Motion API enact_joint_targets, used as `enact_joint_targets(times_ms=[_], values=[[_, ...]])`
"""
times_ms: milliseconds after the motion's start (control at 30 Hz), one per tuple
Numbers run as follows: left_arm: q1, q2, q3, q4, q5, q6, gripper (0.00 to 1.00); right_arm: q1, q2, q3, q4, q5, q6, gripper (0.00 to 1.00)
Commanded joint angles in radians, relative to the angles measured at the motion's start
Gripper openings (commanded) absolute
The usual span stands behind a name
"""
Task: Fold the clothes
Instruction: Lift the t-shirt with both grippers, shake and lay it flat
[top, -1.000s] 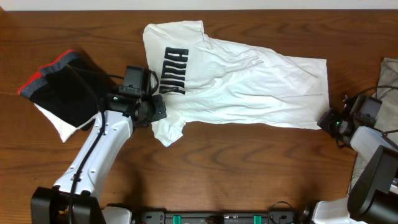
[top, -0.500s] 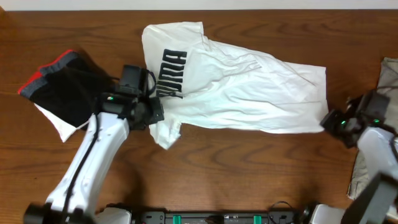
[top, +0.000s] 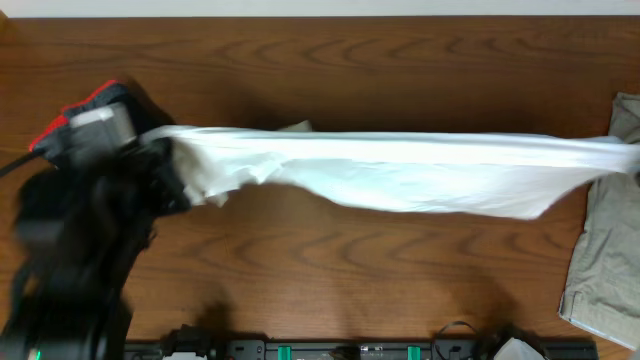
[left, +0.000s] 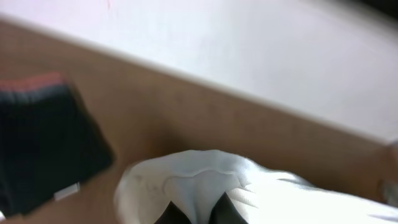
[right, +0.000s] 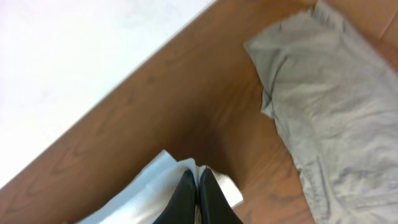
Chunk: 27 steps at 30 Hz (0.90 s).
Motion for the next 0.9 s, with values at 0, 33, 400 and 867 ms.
enact_joint_targets(times_ms=[0,33,400,867], values=[[0.023,-0.076,0.096,0.003,-0.030,0.016,0.06,-0.019,-0.001,0.128,-0.049,0.002,-0.035,0.01],[0.023,-0.089,0.114,0.001,-0.030,0.016,0.06,-0.019,-0.001,0.153,-0.065,0.002,-0.035,0.01],[0.023,-0.058,0.149,-0.026,-0.009,-0.007,0.06,-0.019,0.042,0.204,-0.105,-0.002,-0.035,0.01],[0.023,0.517,0.149,0.195,0.163,-0.010,0.06,0.180,0.493,0.196,-0.038,-0.005,-0.061,0.01]])
